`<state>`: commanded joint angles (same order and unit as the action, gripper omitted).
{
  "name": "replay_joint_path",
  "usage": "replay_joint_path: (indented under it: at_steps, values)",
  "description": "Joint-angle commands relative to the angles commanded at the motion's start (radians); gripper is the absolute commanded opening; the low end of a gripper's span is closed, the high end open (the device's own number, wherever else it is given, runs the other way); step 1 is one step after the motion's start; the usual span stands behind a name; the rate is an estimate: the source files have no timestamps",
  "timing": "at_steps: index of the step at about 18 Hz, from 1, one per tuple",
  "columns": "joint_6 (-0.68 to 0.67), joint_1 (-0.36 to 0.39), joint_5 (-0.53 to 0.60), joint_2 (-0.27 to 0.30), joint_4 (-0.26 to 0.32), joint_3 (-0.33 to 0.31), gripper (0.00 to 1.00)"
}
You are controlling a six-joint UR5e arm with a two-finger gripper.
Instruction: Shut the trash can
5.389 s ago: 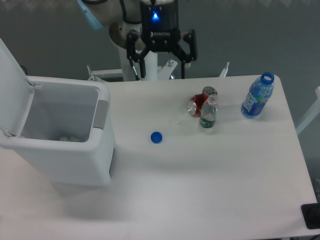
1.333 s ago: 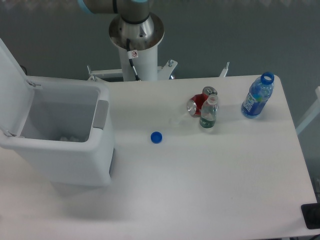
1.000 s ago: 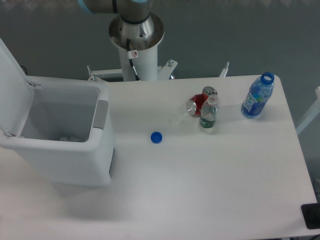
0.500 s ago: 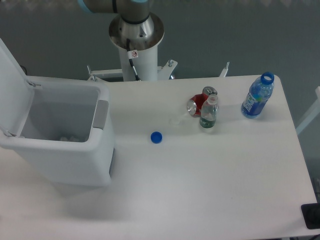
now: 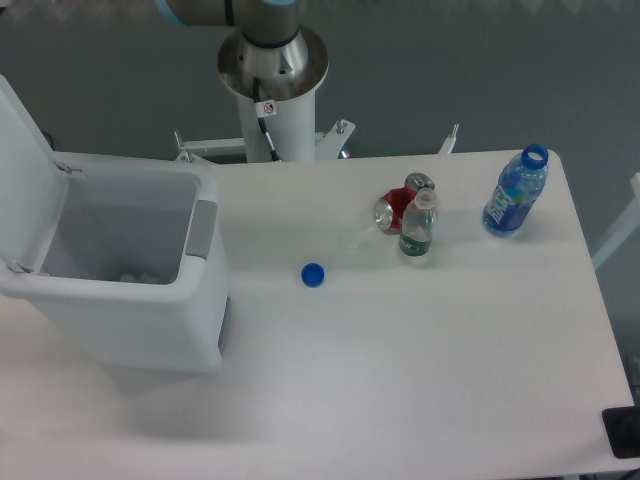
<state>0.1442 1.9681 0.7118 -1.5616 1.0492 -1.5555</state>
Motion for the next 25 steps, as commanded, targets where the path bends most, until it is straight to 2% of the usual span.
replay_joint_path:
  at_steps: [14, 25]
  values:
    - [0.005, 0.005, 0.025, 0.008, 0.002, -0.017, 0.28]
    - [0.005, 0.024, 0.121, 0.008, 0.000, -0.035, 0.28]
